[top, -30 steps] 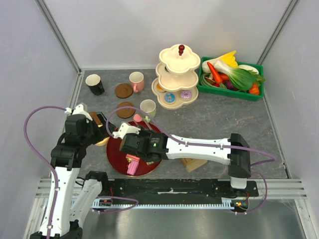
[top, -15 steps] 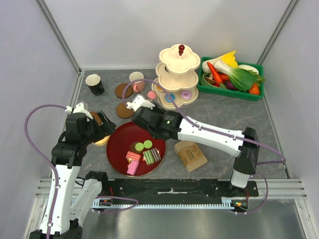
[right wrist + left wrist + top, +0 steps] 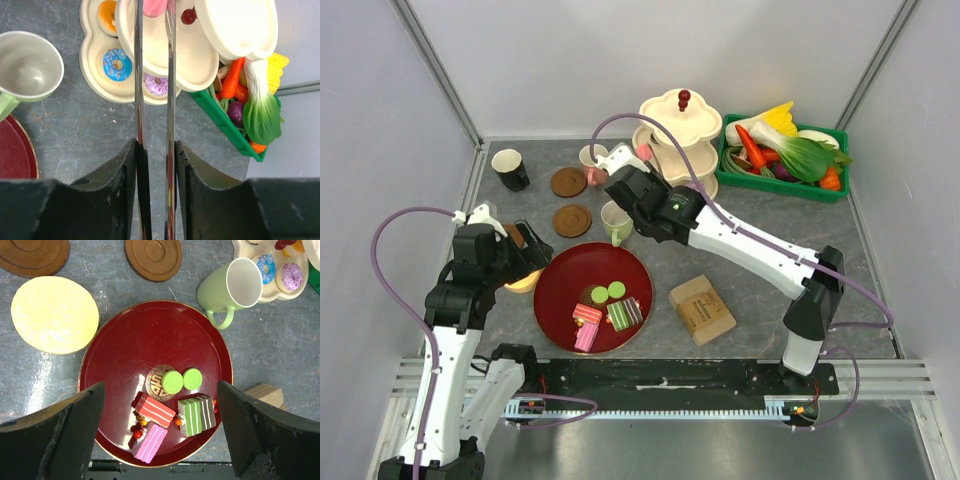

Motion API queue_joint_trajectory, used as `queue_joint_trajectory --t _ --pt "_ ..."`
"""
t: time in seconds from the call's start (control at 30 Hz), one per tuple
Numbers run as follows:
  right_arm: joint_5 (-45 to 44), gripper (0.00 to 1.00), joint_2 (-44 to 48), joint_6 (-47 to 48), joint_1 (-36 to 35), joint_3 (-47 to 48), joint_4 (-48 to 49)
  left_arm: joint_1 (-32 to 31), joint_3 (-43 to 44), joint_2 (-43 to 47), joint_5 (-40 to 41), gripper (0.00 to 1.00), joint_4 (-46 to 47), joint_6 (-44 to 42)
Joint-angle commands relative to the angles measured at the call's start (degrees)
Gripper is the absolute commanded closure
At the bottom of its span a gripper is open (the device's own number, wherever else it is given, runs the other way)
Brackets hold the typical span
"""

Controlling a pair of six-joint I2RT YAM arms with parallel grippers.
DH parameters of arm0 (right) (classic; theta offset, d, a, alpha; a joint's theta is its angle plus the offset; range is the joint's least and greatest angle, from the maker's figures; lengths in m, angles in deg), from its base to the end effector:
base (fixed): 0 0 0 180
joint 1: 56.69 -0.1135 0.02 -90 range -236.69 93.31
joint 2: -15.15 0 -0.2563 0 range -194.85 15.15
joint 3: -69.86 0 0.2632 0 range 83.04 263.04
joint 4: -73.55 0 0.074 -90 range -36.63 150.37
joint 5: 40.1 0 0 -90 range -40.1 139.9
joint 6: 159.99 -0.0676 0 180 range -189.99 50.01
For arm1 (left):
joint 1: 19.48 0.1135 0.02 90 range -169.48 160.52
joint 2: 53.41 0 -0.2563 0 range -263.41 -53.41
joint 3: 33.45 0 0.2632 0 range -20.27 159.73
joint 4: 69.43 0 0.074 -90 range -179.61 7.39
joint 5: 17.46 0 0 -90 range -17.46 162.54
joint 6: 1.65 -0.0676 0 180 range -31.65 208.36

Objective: Serve the afternoon tea

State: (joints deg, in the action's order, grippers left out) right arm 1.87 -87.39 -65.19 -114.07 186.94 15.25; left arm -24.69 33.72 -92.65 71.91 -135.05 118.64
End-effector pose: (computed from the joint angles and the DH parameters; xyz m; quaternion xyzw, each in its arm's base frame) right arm 0.2669 0.3237 0.3473 -0.2970 0.8019 -0.1767 0.4873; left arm 0.1653 -0.0158 0.3123 -0.1925 0.8767 -0.1391 0.4183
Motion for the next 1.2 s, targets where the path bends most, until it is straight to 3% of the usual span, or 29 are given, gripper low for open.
queue_joint_trajectory --t 0.0,0.7,1.17 --pt "1.36 0.59 -1.96 1.97 2.01 3.94 2.94 0.11 -0.12 -0.57 -0.96 0.02 2.52 0.22" --pt "6.98 0.58 -3.28 0.65 8.08 1.22 3.20 0.12 -0.38 -0.75 -0.78 0.02 2.79 -0.05" --pt "7.16 0.49 -2.31 -0.14 8.34 0.69 2.15 0.12 0.06 -0.75 -0.87 0.02 2.79 -0.05"
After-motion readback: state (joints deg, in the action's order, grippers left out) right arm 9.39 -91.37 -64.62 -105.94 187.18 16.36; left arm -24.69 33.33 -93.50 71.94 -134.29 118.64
